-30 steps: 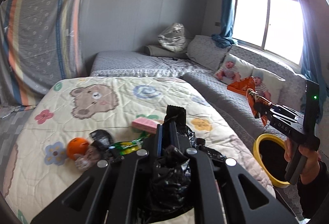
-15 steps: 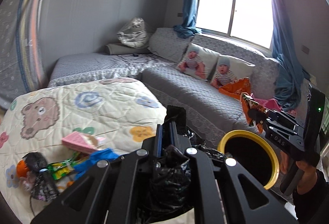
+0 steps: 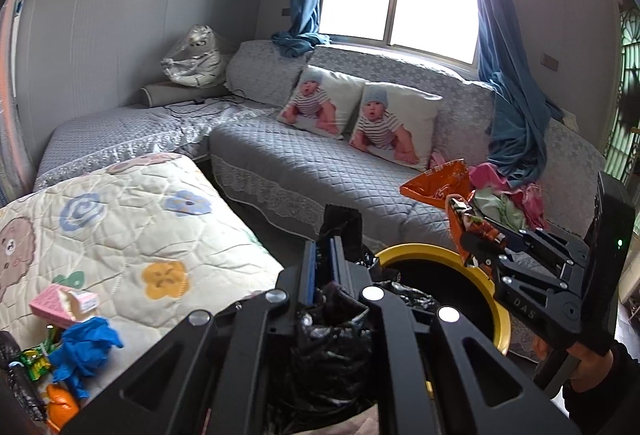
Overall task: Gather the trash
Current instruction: 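Carry the orange wrapper and black bag over the yellow-rimmed bin, then open the right tool while the left tool opens, dropping wrapper and bag into the bin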
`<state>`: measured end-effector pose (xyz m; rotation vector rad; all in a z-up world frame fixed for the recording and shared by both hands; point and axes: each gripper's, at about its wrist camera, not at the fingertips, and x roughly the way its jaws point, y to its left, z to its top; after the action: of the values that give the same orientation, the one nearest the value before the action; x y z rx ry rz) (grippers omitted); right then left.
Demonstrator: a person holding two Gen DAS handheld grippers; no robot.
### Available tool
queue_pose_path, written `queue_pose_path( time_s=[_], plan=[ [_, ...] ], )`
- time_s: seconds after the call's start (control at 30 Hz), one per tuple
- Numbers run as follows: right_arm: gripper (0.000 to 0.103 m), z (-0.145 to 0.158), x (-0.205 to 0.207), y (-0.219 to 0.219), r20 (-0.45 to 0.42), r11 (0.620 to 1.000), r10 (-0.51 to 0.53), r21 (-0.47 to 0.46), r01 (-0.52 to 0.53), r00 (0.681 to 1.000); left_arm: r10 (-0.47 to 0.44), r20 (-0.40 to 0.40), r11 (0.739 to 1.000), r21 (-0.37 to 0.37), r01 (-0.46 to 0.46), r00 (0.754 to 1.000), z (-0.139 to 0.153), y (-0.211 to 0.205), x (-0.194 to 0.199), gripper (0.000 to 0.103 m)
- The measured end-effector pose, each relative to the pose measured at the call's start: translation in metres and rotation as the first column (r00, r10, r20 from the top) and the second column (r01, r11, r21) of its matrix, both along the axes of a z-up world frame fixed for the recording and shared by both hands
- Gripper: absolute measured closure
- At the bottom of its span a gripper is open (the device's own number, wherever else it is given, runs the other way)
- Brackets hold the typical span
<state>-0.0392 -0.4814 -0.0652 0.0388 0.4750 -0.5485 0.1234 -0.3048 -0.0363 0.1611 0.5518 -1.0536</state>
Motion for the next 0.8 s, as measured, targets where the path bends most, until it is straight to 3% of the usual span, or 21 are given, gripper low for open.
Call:
queue_pose_path(
  time_s=[0.8],
  plan=[
    [0.072, -0.038, -0.034, -0.026, -0.063, 0.993, -0.089, 0.073, 0.093, 0.994, -0.131, -0.050, 0.989, 0.059, 0.134, 0.990, -0.030, -0.095, -0.036, 0.096]
  ],
)
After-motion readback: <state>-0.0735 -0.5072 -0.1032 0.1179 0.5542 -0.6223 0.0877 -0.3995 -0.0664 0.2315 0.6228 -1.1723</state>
